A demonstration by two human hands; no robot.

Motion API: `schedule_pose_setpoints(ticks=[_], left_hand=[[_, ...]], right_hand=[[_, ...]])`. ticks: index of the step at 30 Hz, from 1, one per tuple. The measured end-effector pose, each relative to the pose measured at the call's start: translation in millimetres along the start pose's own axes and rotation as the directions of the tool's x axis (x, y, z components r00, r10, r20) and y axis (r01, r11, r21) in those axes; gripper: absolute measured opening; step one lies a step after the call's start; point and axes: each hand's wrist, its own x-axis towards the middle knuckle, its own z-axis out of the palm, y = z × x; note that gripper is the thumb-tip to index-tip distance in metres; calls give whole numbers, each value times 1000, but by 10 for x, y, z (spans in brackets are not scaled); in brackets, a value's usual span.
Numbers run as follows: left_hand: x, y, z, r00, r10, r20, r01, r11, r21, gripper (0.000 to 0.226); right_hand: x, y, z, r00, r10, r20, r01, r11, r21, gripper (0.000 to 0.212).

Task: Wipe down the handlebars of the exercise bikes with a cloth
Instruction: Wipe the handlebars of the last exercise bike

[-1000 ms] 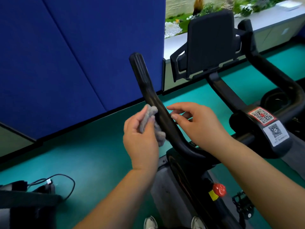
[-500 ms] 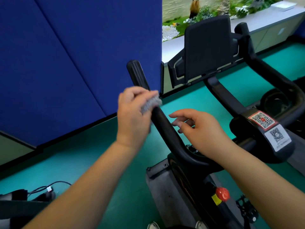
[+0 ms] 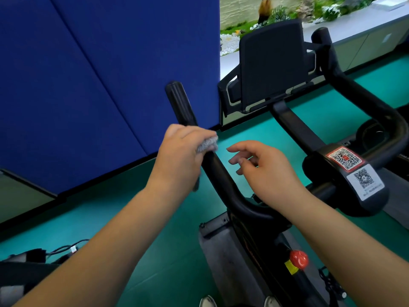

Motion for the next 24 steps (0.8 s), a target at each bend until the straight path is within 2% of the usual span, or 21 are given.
schedule_pose_setpoints(ticks=[4, 7, 11, 14, 17, 19, 24], left_hand=[[-290, 330, -26, 991, 126, 52, -120, 988, -98, 20], [-381, 403, -39, 993, 97, 70, -82, 979, -186, 20], [3, 267, -152, 1000, 23, -17, -24, 997, -73, 18], [485, 9, -198, 986, 141, -90, -130, 984, 121, 16], [761, -232, -130, 998, 57, 38, -67, 926, 371, 16], [763, -203, -63, 984, 51, 173, -130, 866, 483, 10], [554, 93, 30, 918, -81, 388, -125, 869, 478, 5]], right_hand=[[5, -8, -29, 996, 24, -82, -21, 999, 47, 40], [6, -13, -35, 992, 38, -116, -29, 996, 82, 39], [12, -20, -23, 993, 53, -110, -43, 995, 90, 41], [19, -15, -21, 994, 54, -91, -49, 997, 66, 41], [14, -20, -23, 995, 54, -88, -49, 997, 62, 40], [10, -22, -26, 993, 54, -102, -46, 996, 72, 40], [-1, -14, -30, 985, 60, -160, -43, 993, 110, 40]])
